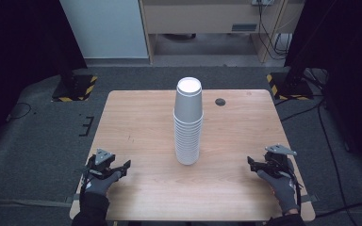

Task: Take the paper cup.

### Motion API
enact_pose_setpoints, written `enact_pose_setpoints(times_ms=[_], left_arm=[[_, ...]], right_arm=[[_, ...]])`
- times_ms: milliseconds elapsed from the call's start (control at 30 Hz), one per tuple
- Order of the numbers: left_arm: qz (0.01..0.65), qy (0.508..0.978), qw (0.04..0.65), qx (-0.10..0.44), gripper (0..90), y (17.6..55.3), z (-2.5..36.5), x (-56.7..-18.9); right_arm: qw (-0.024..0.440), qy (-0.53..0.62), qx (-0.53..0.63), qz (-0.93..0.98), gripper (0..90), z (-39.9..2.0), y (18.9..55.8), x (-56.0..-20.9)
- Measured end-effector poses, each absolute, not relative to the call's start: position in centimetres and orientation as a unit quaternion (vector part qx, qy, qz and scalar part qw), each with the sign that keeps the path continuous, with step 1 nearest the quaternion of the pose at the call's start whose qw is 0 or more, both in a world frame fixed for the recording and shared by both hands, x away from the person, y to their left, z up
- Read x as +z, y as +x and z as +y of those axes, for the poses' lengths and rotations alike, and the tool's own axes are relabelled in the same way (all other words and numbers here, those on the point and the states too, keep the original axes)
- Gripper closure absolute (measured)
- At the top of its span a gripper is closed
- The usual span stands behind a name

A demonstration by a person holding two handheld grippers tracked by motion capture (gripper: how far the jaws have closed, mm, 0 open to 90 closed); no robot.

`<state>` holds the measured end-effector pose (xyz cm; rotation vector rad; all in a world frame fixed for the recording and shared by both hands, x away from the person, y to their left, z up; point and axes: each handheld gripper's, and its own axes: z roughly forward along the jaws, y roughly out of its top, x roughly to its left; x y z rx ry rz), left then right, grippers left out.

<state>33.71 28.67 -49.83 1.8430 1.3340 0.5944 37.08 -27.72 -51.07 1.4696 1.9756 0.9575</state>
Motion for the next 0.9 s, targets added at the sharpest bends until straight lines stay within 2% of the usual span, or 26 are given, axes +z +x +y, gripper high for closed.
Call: enact_pose_setpoints(times_ms=[433,900], left_arm=[[0.517,0.722,0.397,0.231,30.6,33.6,28.7,-49.9],[0.523,0.719,0.396,0.229,28.0,33.6,28.8,-50.3]], right_arm=[[0.259,0.523,0.389,0.713,12.4,-27.8,36.4,-49.3],[0.27,0.501,0.427,0.703,12.0,-26.8,36.2,-46.7]])
